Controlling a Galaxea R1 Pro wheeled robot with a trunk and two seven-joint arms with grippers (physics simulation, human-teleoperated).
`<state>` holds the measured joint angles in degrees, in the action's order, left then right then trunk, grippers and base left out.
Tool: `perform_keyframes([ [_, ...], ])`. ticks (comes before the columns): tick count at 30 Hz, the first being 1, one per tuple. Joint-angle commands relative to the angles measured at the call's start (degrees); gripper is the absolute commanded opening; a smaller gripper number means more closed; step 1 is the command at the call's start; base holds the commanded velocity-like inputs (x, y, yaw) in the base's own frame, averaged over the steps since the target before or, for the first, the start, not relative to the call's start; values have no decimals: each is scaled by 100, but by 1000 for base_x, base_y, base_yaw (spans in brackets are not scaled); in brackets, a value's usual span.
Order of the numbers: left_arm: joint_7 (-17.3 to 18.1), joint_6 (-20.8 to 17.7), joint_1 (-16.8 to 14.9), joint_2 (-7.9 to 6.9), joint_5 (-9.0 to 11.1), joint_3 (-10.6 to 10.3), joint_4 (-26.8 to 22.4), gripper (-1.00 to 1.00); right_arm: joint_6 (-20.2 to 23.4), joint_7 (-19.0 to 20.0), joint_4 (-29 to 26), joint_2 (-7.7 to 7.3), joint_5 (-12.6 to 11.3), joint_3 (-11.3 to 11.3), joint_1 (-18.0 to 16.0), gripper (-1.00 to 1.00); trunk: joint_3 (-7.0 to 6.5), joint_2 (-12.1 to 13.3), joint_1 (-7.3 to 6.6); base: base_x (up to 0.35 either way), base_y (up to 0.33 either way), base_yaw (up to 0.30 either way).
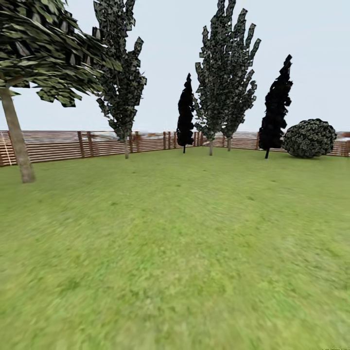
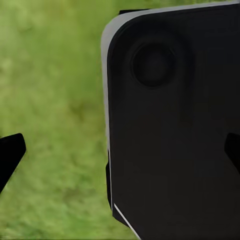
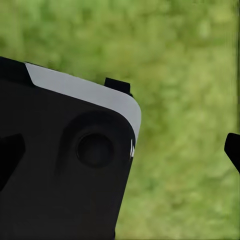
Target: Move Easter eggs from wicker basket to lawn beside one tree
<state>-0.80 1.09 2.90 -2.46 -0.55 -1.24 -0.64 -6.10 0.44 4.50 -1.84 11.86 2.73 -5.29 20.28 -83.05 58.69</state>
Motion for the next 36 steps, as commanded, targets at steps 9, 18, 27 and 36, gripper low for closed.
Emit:
perform_keyframes([
  [9, -8, 14, 0, -1, -6, -15, -7, 100, -37, -1, 25, -1, 9, 26, -15, 100, 5, -3, 4, 326, 0, -205],
  [18, -8, 14, 1, -9, -6, -14, -7, 100, -39, -1, 25, -1, 9, 27, -13, 100, 5, -3, 4, 326, 0, -7],
  [27, -8, 14, 2, -9, -6, -13, -7, 100, -56, 8, 25, -1, 9, 26, -12, 100, 5, -3, 4, 326, 0, -178],
  [36, -8, 14, 0, -4, -6, -12, -7, 100, -58, 8, 25, -1, 9, 26, -15, 100, 5, -3, 4, 326, 0, -298],
])
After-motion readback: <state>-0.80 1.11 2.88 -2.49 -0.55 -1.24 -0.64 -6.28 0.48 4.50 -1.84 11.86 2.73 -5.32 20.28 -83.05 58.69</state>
